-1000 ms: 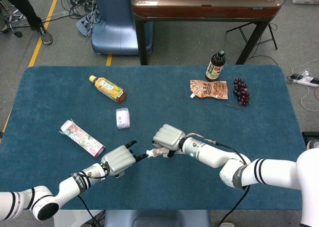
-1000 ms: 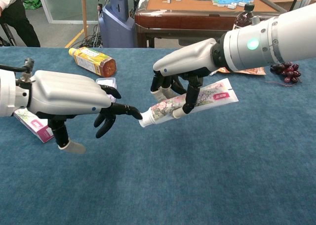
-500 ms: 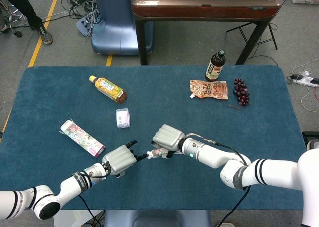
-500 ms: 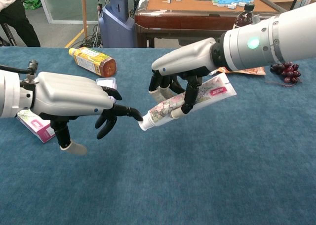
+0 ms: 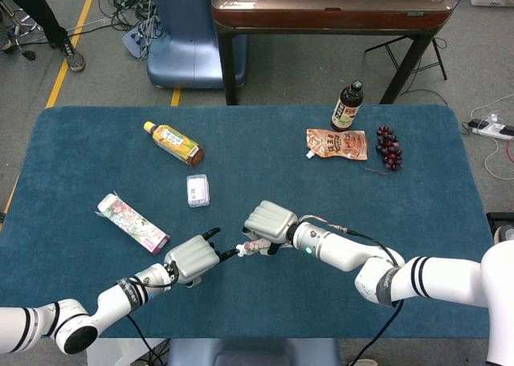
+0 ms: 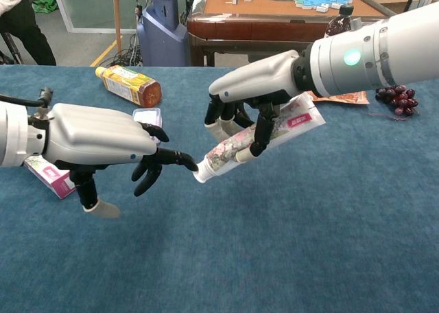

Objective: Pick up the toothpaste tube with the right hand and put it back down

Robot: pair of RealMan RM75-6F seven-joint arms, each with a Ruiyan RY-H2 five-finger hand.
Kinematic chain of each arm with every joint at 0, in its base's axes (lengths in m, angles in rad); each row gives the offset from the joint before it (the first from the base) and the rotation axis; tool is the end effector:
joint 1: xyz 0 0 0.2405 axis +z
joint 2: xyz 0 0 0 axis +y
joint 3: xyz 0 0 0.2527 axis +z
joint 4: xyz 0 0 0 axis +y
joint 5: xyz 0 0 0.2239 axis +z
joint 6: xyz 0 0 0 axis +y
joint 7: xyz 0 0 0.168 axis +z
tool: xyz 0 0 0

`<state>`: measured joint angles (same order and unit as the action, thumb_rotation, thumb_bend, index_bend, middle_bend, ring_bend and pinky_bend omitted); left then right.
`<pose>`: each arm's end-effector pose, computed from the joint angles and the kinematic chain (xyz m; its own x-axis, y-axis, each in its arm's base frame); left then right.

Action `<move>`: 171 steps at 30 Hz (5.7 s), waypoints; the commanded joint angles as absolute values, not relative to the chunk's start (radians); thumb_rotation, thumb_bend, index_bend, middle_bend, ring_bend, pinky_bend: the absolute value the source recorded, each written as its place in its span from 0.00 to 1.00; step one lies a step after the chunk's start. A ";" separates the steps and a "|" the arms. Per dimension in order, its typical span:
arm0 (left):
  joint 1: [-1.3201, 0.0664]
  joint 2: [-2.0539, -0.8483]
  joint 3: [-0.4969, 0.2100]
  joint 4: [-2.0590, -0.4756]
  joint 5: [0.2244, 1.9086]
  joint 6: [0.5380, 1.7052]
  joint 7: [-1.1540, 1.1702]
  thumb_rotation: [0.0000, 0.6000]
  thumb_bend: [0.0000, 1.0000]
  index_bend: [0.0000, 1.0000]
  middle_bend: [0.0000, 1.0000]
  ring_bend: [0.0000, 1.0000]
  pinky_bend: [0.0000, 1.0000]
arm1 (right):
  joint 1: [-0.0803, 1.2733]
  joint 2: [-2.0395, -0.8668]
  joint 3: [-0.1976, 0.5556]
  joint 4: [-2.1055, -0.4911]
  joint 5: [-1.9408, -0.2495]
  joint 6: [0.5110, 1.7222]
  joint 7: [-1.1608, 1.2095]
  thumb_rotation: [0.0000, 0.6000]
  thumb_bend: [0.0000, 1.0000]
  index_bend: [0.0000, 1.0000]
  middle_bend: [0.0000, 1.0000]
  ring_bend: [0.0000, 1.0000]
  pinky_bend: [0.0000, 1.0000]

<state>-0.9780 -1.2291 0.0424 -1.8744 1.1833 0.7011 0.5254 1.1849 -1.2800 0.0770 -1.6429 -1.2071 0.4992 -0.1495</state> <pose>-0.0932 0.2914 -0.0290 0.8104 0.2757 0.5170 0.4973 -0.7902 -0.3582 -0.0352 -0.3620 -0.0368 0.7490 -0.3520 0.5613 -0.5649 -0.7821 0.2633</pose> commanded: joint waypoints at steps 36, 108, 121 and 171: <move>-0.989 -1.237 0.059 -1.867 1.177 0.705 0.521 1.00 0.22 0.06 0.48 0.41 0.01 | 1.168 -1.264 0.090 -1.657 -1.230 0.516 -0.135 1.00 0.85 0.80 0.73 0.64 0.42; -0.891 -1.055 0.089 -1.899 1.143 0.805 0.481 1.00 0.22 0.06 0.48 0.40 0.01 | 0.960 -1.522 0.068 -1.350 -1.377 0.780 -0.054 1.00 0.62 0.74 0.61 0.51 0.39; -0.864 -1.039 0.083 -1.904 1.159 0.809 0.475 1.00 0.22 0.06 0.48 0.40 0.01 | 0.982 -1.581 0.084 -1.281 -1.310 0.699 -0.158 1.00 0.60 0.51 0.44 0.38 0.31; -0.229 -1.144 0.040 -1.708 1.316 1.588 0.177 1.00 0.22 0.08 0.45 0.36 0.01 | 0.199 -1.088 -0.045 -1.722 -1.305 1.573 -0.199 1.00 0.34 0.25 0.35 0.26 0.26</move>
<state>-0.2437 -1.1378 0.0394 -1.7076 1.3056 1.5743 0.1804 0.2188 -1.0912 -0.0361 -1.7098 -1.2892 1.5556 -0.1990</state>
